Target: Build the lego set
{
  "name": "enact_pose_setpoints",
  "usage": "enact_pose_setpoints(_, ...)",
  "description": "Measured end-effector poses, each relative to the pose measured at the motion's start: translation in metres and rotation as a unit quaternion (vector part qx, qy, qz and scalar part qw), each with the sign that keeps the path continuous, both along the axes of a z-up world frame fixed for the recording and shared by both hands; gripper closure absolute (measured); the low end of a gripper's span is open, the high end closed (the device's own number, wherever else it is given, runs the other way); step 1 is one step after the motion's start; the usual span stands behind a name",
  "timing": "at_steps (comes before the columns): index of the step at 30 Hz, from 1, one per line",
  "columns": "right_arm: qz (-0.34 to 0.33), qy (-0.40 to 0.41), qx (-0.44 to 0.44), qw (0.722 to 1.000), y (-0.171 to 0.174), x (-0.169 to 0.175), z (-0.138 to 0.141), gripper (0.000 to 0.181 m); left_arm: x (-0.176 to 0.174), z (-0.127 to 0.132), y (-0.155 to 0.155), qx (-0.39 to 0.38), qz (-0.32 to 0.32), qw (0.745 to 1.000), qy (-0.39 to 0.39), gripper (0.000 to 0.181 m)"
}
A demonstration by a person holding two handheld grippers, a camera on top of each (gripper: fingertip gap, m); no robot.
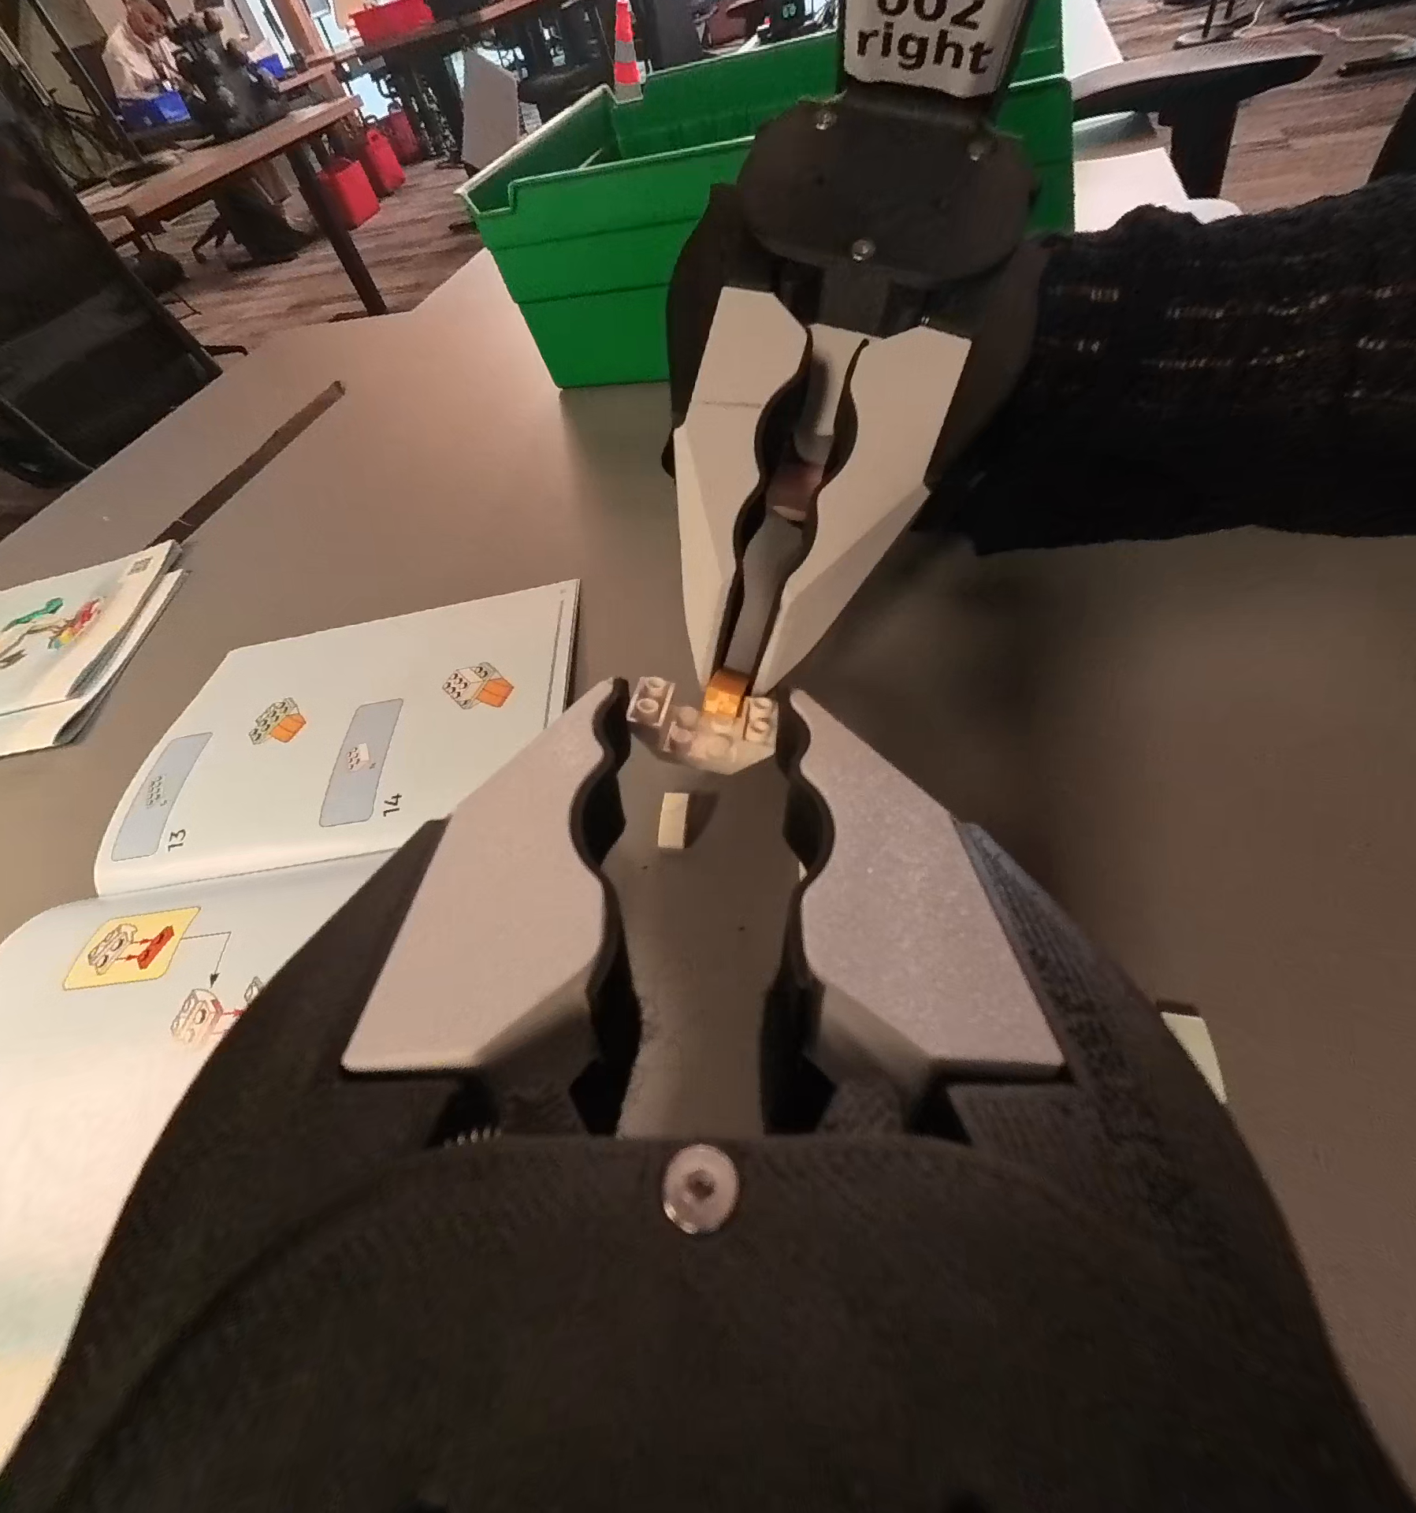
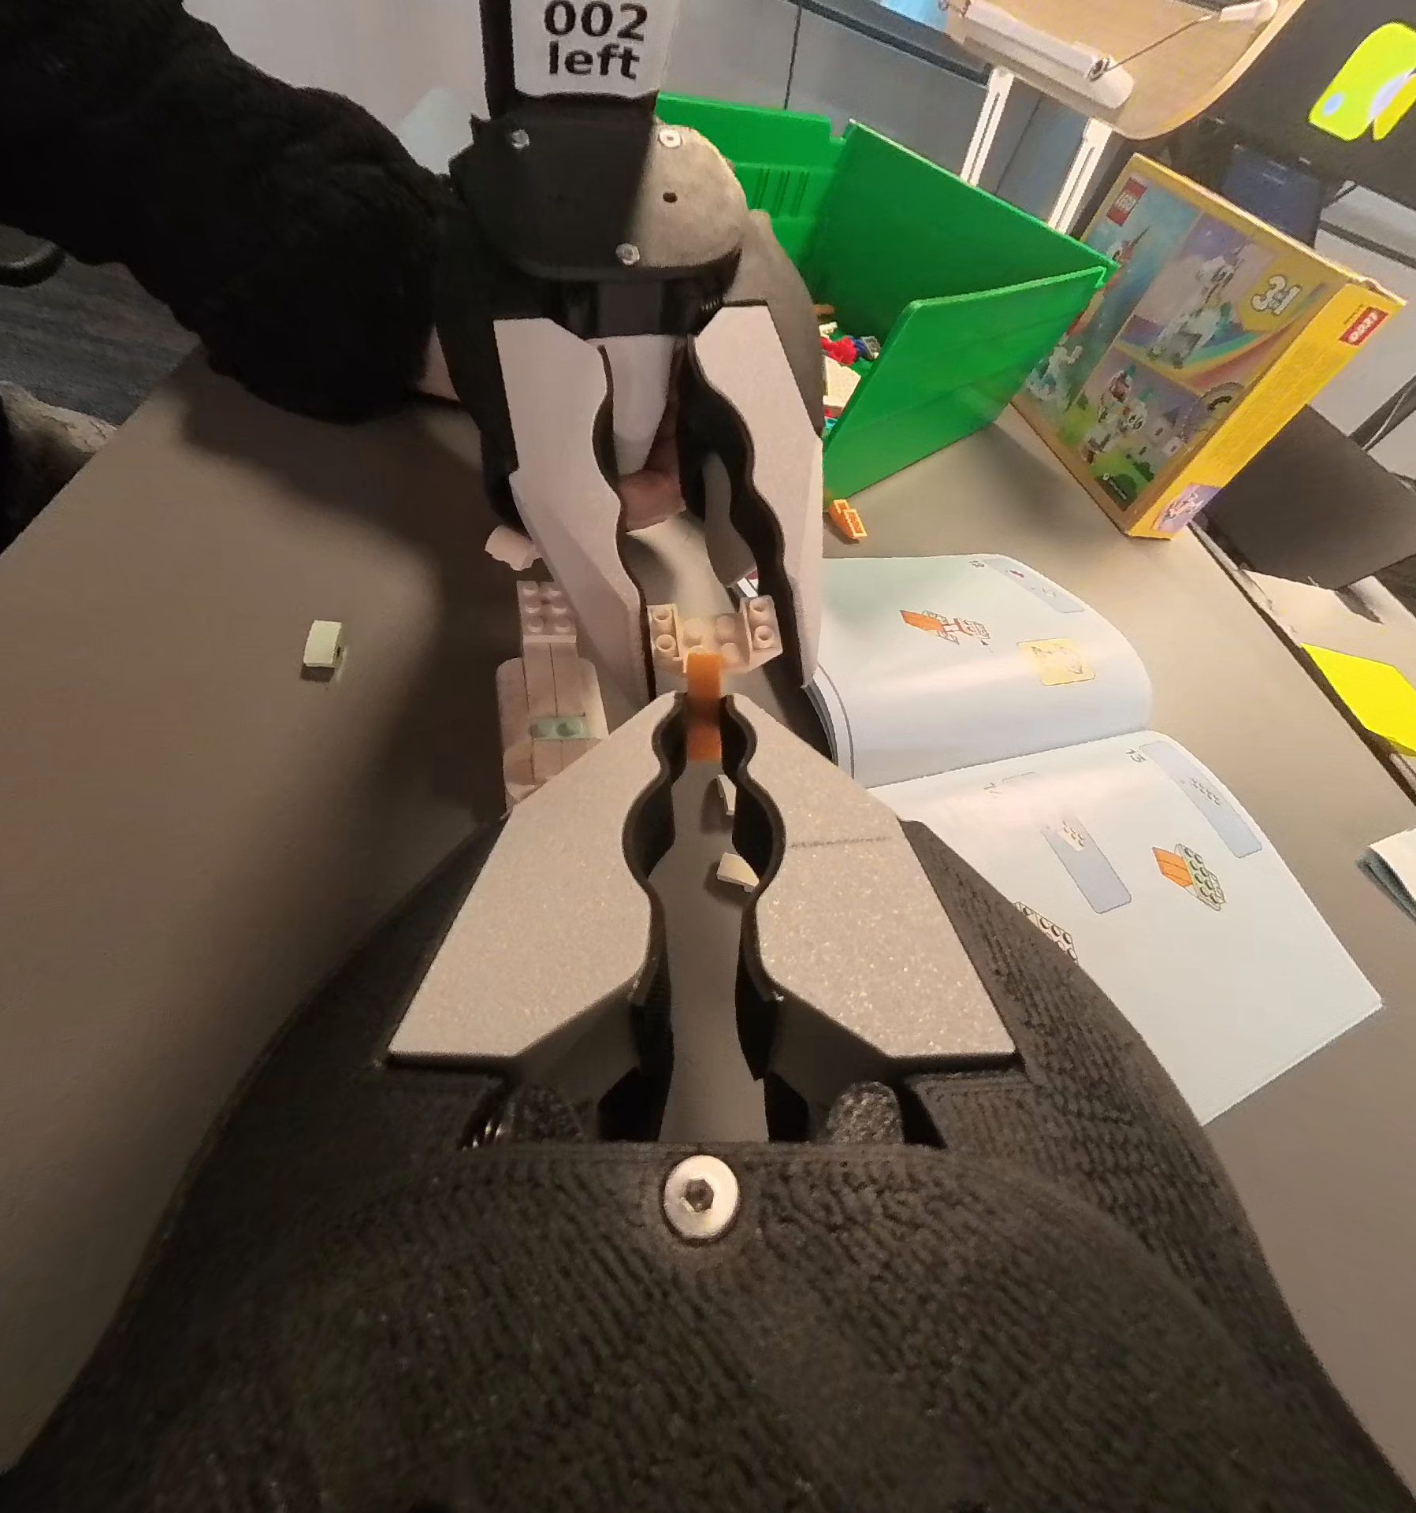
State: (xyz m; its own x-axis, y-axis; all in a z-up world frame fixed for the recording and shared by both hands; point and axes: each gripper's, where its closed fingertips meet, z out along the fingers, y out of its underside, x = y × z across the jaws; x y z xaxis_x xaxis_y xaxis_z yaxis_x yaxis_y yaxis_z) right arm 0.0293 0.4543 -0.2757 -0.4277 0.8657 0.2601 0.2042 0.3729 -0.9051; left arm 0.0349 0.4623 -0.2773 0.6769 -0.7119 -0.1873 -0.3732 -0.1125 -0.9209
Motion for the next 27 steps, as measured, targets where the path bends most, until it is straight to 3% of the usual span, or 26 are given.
enact_pose_setpoints(20, 0.02, -0.004, -0.001, 1.0, -0.007, 0.001, -0.003, 0.175, 0.007, -0.004, -0.005, 0.002, -0.02, 1.0, 0.009, 0.146)
enact_pose_setpoints(27, 0.036, 0.022, -0.029, 0.999, -0.013, 0.003, 0.01, 0.176, 0.01, 0.008, -0.01, -0.004, -0.044, 0.998, -0.05, 0.146)
